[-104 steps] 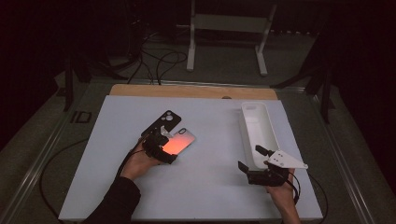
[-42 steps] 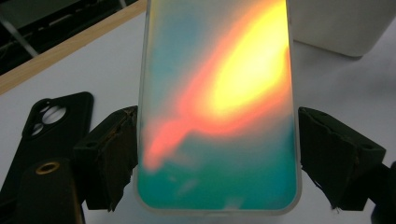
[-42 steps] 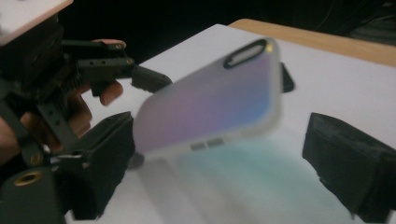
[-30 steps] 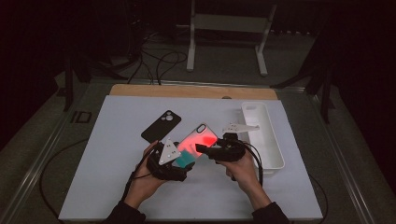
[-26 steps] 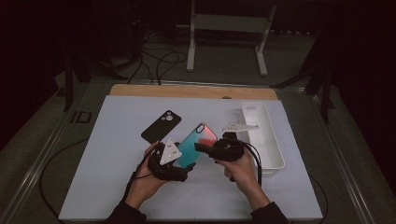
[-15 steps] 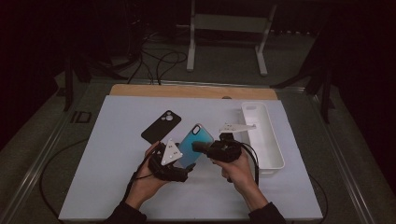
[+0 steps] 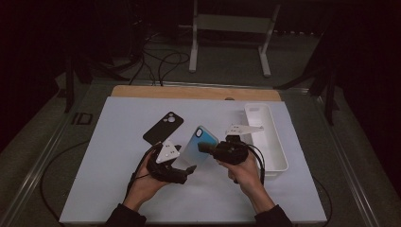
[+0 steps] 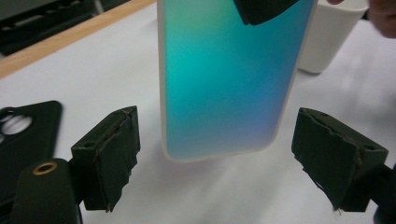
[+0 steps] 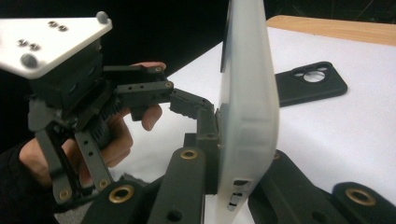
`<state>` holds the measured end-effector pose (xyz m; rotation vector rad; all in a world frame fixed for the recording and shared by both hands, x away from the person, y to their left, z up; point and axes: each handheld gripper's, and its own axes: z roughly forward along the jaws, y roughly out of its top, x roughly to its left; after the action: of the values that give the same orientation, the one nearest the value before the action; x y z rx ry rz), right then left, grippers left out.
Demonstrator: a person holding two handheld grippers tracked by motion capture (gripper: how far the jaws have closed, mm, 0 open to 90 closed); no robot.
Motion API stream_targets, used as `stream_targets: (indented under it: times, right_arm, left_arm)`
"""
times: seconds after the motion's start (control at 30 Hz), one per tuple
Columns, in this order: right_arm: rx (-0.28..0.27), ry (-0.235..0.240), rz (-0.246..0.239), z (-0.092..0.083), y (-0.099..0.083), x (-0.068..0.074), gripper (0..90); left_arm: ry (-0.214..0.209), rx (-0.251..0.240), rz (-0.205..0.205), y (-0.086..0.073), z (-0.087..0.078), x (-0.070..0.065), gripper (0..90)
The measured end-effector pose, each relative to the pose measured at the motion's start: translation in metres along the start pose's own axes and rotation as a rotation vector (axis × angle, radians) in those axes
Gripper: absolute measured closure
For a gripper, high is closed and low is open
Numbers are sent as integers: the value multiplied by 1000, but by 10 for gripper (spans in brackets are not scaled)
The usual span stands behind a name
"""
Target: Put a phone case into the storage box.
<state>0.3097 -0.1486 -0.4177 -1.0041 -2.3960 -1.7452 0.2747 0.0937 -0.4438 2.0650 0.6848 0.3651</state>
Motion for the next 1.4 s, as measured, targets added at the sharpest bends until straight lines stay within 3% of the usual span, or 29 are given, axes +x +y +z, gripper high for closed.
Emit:
stream_targets:
  times: [0.27, 0.33, 0.5, 0.87, 1.03, 1.2, 1.23, 1.33, 1.4]
  right_arm:
    - [-10, 42, -40, -9, 1, 3, 865]
    - [-9, 58, -48, -10, 1, 3, 864]
    - [-5, 117, -73, -12, 0, 7, 864]
    - [6, 212, -100, -10, 0, 11, 863]
    - [20, 218, -113, -9, 0, 11, 863]
    - [18, 228, -114, -10, 0, 10, 863]
    - [19, 228, -124, -11, 1, 8, 858]
    - [32, 223, -135, -12, 1, 7, 844]
    - [41, 200, -147, -12, 1, 7, 775]
  left_arm:
    - [-68, -7, -28, -1, -1, 3, 148]
    - [-94, 2, -25, -1, 0, 2, 137]
    - [-112, 13, -15, -2, 3, 0, 128]
    - [-210, -15, -15, -3, 1, 0, 297]
    - [-248, -25, -13, -4, 0, 1, 389]
    - [-277, -33, -12, -5, -1, 2, 424]
    - [-279, -31, -8, -5, -2, 2, 491]
    - [-280, -25, 9, -6, -1, 1, 539]
    - [-265, -13, 22, -7, 0, 1, 598]
